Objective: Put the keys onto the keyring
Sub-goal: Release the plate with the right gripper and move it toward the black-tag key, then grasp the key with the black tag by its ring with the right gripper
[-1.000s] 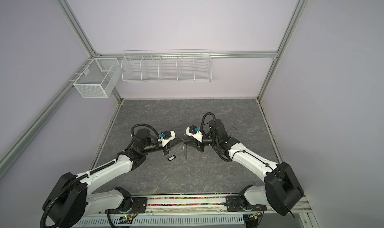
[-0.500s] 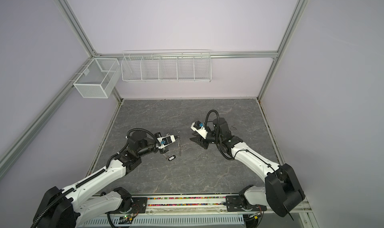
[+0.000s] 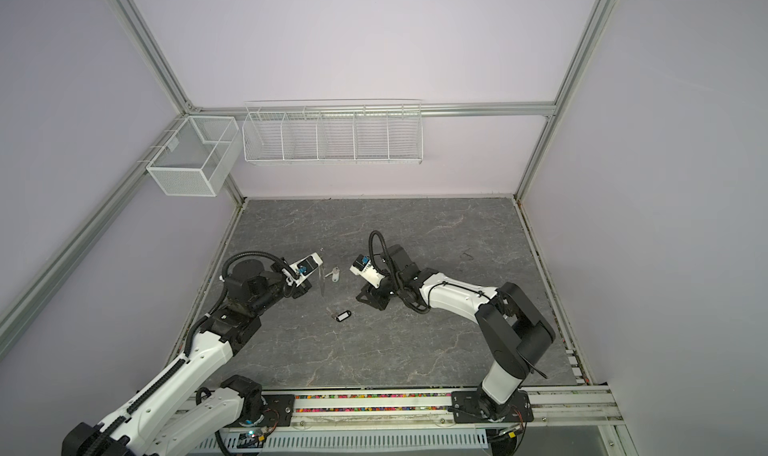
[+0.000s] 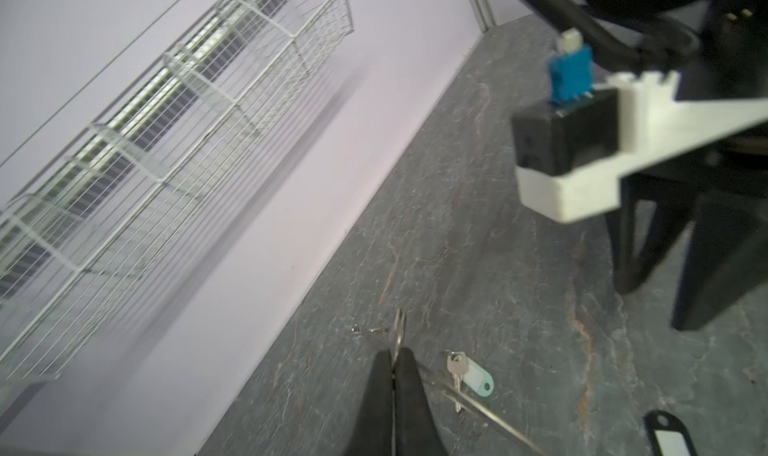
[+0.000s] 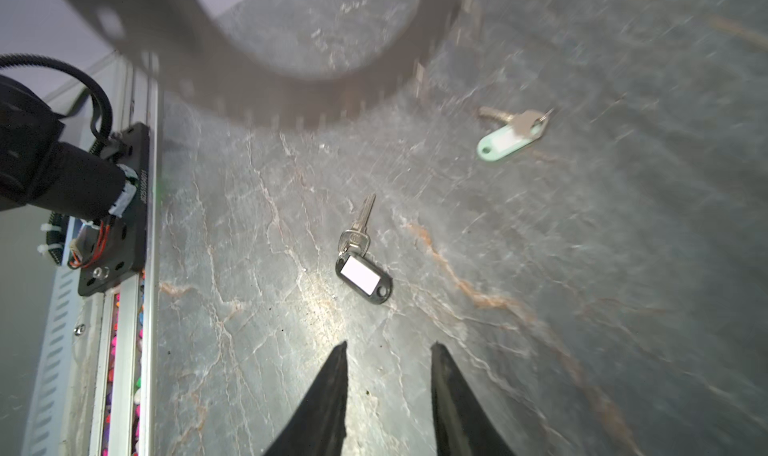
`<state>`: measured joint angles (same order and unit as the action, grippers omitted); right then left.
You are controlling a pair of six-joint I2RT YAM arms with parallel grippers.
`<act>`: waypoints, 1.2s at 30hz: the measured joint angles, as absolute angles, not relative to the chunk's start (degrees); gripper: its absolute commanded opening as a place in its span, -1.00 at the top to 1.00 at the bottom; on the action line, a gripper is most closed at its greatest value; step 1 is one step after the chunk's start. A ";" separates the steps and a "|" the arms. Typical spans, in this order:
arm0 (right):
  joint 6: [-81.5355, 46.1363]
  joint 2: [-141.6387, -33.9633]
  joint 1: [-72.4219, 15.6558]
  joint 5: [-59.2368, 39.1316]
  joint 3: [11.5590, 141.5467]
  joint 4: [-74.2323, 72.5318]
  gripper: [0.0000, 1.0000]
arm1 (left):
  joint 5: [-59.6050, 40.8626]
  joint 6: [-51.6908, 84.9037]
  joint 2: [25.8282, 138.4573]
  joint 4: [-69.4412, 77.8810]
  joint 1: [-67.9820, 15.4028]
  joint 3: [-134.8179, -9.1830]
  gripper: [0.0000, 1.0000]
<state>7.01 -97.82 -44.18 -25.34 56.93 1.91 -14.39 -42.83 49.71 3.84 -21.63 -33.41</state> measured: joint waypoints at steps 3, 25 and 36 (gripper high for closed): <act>6.13 -101.69 -47.29 -25.26 58.57 1.85 0.29 | -14.04 -41.69 47.57 3.95 -17.76 -32.73 1.00; -0.05 -111.66 -54.92 -17.12 63.77 -0.30 0.41 | -15.51 -36.03 44.14 3.18 -13.39 -28.97 1.00; -0.49 -113.97 -54.96 -16.75 65.69 -0.73 0.47 | -16.53 -35.59 44.14 3.07 -13.39 -27.94 1.00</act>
